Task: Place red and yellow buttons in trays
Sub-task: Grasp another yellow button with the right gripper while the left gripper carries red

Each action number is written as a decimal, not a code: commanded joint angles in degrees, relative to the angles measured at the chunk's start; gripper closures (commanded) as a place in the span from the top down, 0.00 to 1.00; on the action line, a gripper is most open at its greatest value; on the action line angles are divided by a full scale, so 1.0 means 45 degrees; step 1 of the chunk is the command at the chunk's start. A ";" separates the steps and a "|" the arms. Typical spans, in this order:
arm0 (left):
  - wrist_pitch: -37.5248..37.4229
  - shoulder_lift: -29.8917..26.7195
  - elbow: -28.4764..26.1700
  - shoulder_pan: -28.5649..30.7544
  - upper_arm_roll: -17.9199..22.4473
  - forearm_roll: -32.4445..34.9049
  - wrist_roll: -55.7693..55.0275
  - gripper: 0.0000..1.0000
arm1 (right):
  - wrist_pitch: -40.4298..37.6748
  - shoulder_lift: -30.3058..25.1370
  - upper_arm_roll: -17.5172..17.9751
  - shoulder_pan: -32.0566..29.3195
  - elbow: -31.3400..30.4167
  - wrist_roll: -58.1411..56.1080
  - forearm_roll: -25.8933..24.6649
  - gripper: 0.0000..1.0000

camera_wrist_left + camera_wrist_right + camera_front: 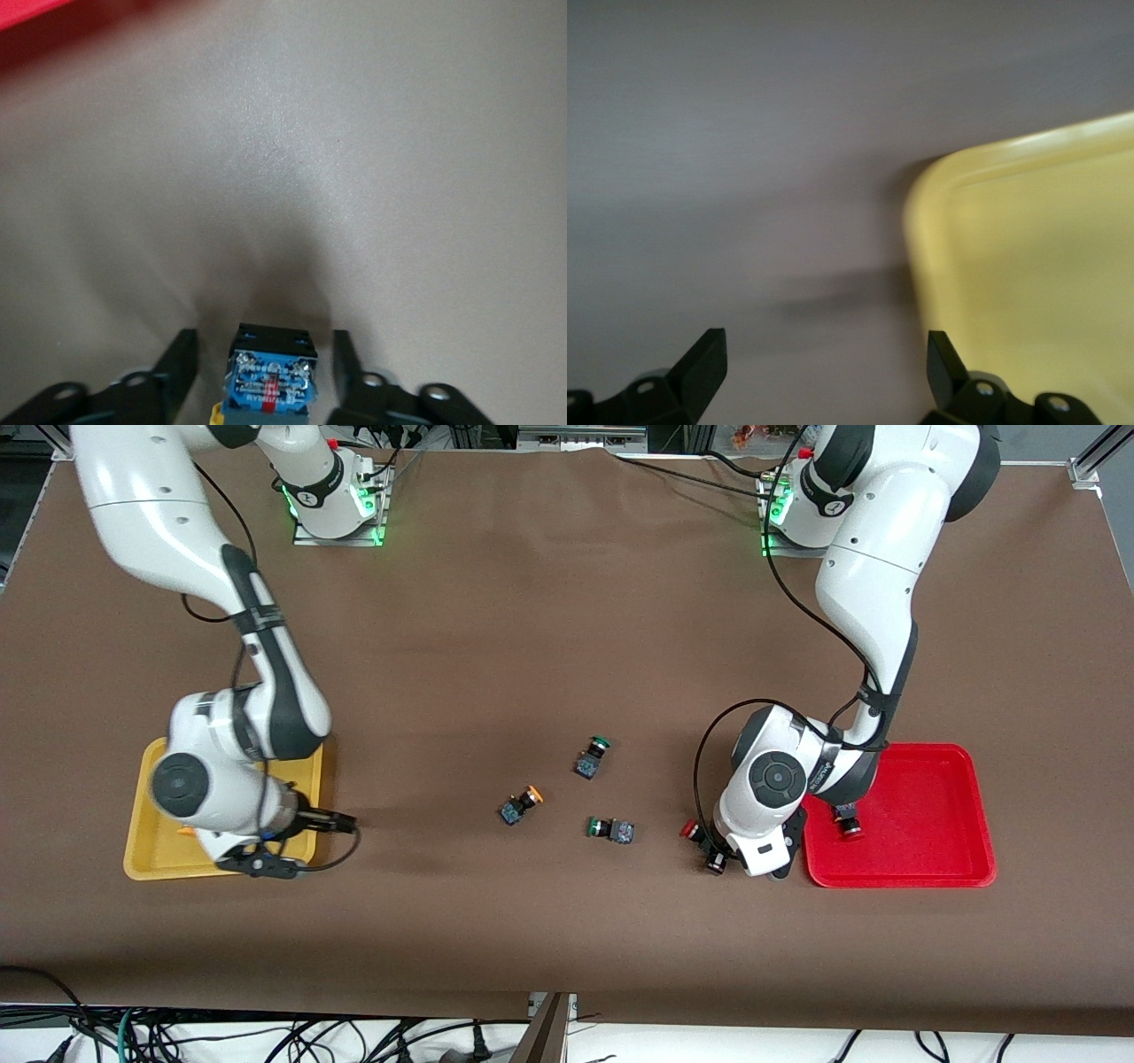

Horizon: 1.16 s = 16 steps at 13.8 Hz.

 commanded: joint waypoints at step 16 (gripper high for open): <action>-0.3622 -0.2109 0.0478 0.3664 -0.0033 -0.1564 0.7877 0.00 | 0.4916 0.1930 -0.0451 0.4774 0.0290 1.0850 -0.0153 1.00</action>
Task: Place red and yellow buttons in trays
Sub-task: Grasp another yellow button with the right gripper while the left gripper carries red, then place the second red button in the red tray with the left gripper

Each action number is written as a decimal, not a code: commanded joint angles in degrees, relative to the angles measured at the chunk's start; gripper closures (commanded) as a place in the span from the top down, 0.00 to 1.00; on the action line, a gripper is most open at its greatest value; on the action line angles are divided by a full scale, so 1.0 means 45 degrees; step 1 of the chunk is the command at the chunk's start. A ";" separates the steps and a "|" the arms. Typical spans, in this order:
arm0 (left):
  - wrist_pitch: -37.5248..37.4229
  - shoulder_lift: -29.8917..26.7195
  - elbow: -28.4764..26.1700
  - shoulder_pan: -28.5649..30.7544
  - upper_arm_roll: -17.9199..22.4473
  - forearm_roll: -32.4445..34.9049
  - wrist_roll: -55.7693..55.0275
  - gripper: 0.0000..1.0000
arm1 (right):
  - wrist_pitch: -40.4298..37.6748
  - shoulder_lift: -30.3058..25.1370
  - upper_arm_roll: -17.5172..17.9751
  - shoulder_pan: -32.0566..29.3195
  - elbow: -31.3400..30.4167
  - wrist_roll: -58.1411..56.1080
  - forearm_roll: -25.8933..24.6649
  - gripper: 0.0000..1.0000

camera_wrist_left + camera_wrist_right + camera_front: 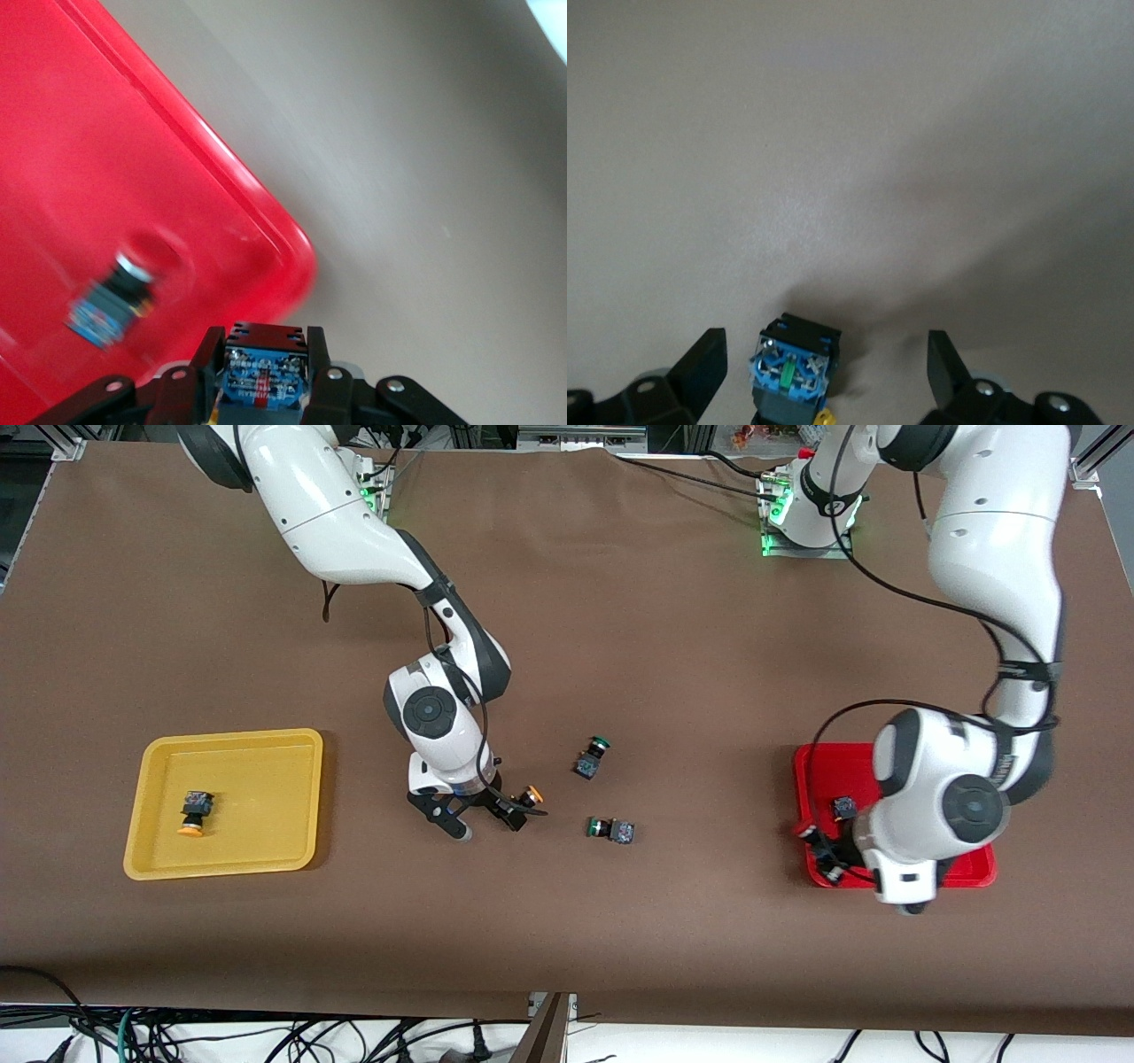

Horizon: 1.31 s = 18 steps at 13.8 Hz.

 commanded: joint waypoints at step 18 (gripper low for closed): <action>0.2301 -0.0186 -0.3219 0.3176 0.0185 0.0313 1.4092 0.00 | -0.1640 -0.0305 -0.0324 -0.0184 0.0813 -0.1440 -0.0766 0.00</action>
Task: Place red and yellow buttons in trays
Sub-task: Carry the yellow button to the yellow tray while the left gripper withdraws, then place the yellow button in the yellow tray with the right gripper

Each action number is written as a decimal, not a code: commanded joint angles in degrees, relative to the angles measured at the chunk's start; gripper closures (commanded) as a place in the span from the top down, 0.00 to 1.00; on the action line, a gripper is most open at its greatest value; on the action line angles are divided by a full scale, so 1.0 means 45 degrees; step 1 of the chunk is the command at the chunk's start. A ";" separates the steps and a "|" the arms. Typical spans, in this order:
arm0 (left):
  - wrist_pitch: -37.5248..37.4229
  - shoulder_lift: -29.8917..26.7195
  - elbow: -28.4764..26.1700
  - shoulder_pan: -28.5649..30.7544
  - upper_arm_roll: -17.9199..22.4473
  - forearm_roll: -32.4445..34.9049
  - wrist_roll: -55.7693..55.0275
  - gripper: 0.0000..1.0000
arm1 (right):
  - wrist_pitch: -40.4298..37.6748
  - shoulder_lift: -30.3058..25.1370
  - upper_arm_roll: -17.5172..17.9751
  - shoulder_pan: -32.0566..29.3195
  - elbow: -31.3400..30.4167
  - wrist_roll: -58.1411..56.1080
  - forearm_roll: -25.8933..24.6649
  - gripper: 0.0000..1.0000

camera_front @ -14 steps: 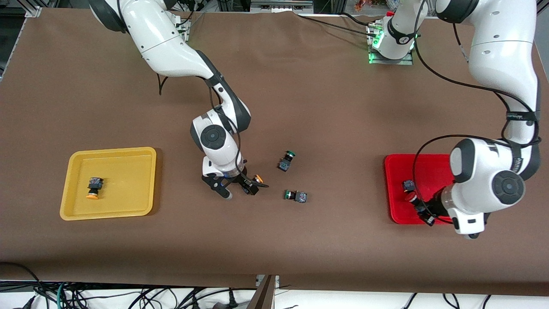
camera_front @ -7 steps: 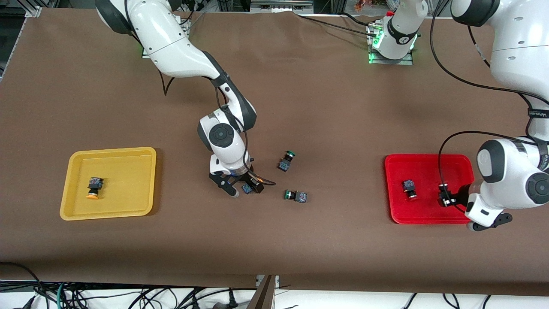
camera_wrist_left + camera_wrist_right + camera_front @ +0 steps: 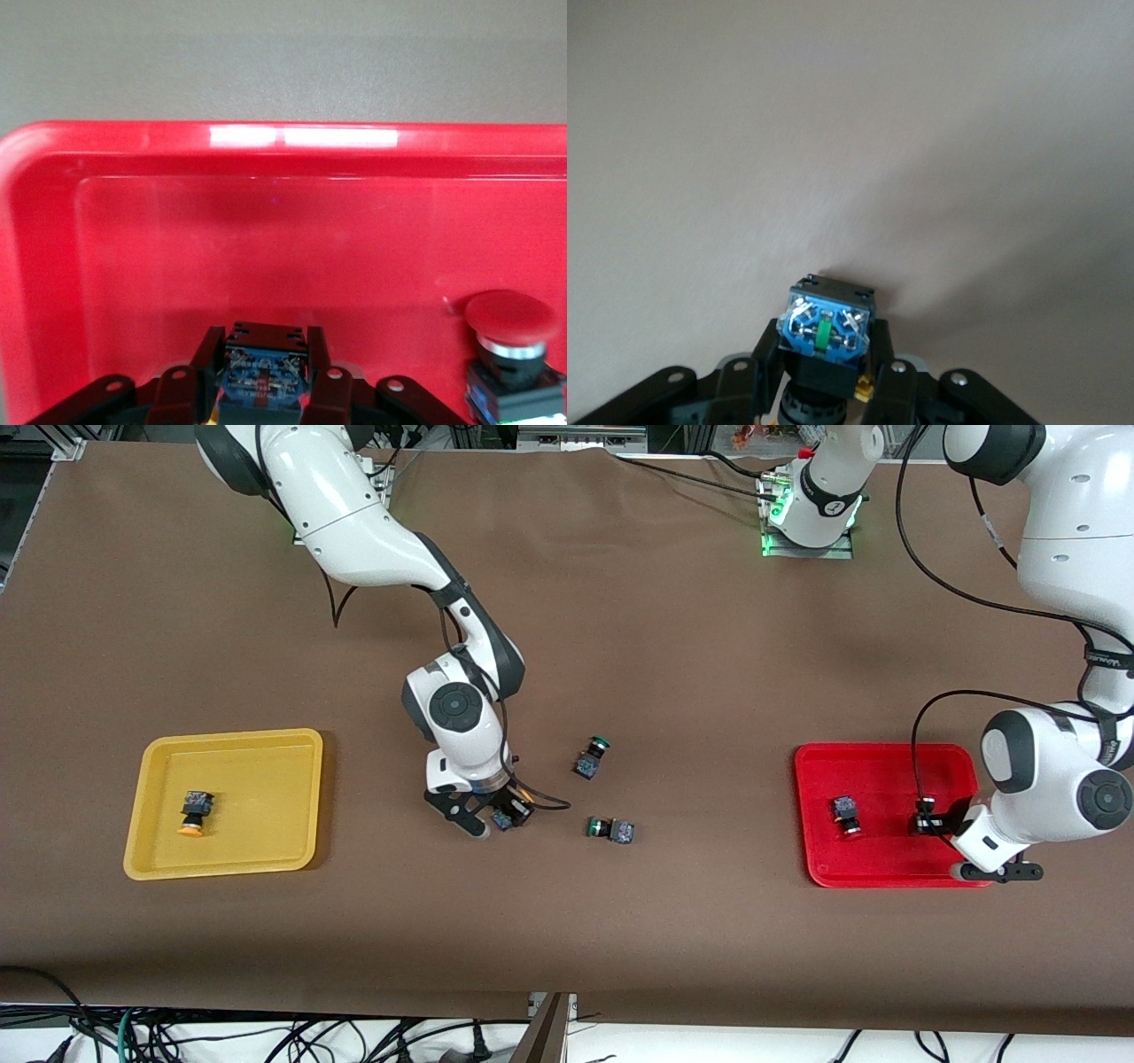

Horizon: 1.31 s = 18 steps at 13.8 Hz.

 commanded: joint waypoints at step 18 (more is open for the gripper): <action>-0.5272 -0.5903 -0.0143 -0.0095 -0.1360 -0.0271 -0.1213 1.00 | -0.4945 -0.2224 0.0085 -0.7158 -0.1772 -1.5872 0.0027 0.01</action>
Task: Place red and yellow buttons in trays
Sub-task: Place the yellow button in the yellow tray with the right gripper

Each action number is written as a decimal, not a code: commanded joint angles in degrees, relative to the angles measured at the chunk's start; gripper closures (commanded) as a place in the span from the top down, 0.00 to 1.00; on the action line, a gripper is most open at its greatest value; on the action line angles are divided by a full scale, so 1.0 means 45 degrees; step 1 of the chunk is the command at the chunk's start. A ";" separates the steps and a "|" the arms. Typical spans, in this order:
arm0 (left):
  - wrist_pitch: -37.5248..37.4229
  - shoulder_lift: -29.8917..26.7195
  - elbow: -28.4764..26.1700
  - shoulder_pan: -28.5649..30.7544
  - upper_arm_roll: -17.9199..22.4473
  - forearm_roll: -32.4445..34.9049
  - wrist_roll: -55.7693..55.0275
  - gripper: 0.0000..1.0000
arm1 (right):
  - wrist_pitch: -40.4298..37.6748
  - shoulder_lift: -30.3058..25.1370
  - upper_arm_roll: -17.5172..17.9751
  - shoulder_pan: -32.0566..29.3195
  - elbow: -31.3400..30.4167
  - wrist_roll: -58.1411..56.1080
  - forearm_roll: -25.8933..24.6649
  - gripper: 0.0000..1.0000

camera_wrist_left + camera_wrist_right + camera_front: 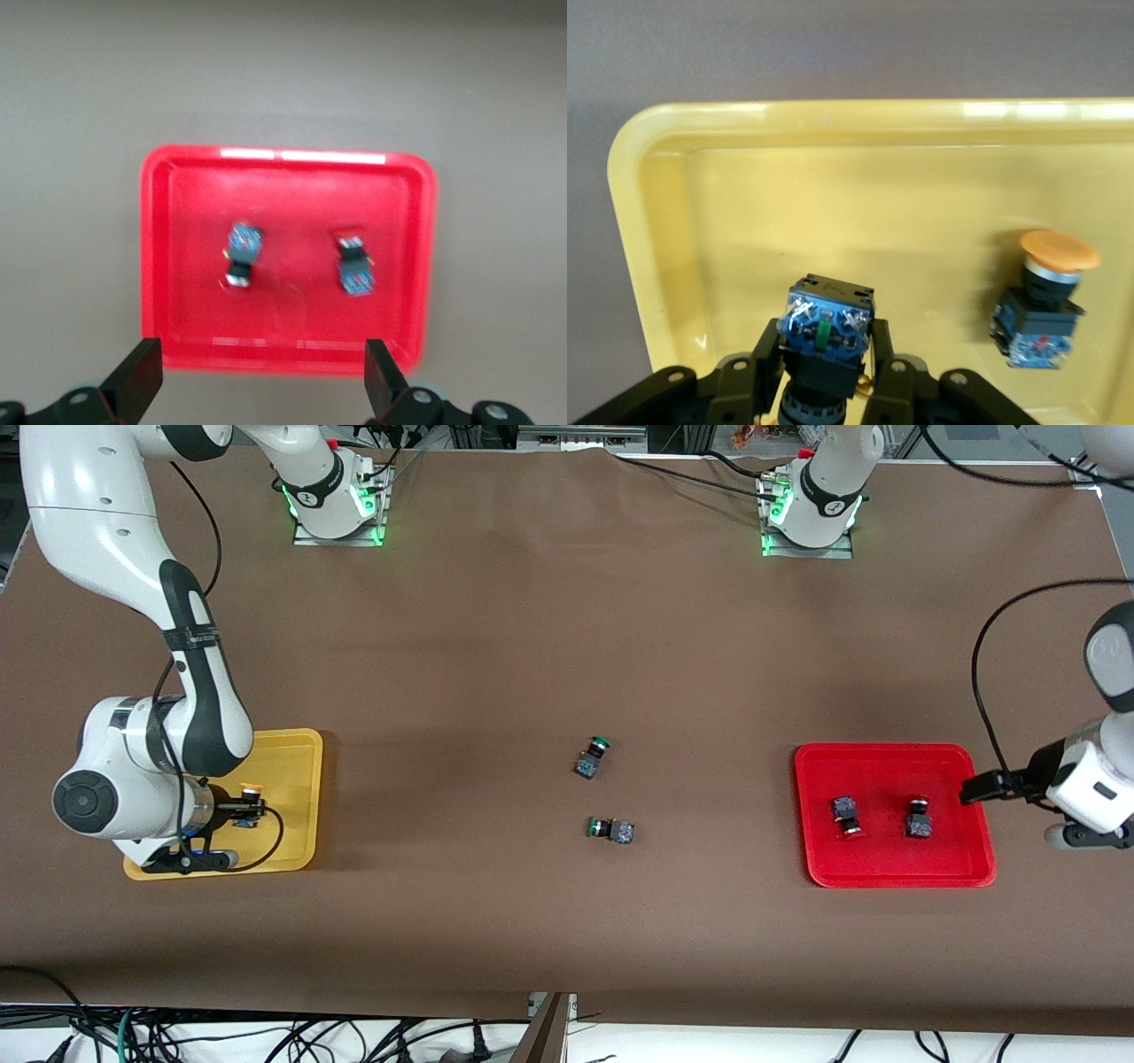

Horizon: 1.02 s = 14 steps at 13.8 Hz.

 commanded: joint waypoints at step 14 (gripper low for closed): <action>-0.2236 -0.5137 -0.2702 -0.3810 0.2050 -0.0973 0.0255 1.00 | -0.1798 -0.2354 0.0194 -0.0325 0.0484 -0.2063 -0.0006 1.00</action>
